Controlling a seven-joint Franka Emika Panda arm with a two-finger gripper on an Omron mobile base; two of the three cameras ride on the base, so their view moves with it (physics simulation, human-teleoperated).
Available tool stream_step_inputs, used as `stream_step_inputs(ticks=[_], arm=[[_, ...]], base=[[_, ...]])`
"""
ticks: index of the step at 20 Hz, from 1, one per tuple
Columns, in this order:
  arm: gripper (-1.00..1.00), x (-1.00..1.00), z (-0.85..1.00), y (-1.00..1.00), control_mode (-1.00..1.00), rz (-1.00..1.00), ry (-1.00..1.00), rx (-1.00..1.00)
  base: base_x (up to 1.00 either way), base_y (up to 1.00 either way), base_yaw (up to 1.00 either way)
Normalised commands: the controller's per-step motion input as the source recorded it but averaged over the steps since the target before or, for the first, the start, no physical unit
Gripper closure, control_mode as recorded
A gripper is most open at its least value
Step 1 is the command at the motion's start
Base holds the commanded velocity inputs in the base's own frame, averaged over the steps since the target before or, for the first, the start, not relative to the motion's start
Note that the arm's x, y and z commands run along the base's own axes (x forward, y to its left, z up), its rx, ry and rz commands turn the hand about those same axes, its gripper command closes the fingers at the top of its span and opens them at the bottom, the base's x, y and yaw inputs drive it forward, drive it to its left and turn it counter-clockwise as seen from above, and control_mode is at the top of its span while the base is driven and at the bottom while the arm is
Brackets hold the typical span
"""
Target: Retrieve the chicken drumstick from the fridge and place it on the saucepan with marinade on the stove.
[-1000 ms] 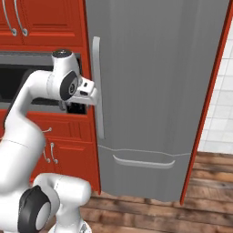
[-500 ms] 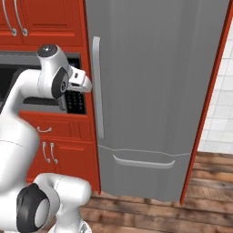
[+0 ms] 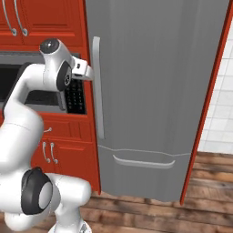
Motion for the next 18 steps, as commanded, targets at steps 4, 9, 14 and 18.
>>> stream_step_inputs(ticks=[4,9,14,18], arm=[[-1.0,0.32,0.01,0.0,-1.0,0.0,-0.02,0.0],[-1.0,0.43,0.0,0.0,-1.0,0.0,-0.01,0.0],[-1.0,0.48,0.0,0.0,-1.0,0.0,-0.03,0.0],[-1.0,0.46,0.01,0.0,-1.0,0.0,-0.09,0.0]], base=[[0.0,0.0,0.0],[0.0,0.0,0.0],[0.0,0.0,0.0],[0.0,0.0,0.0]])
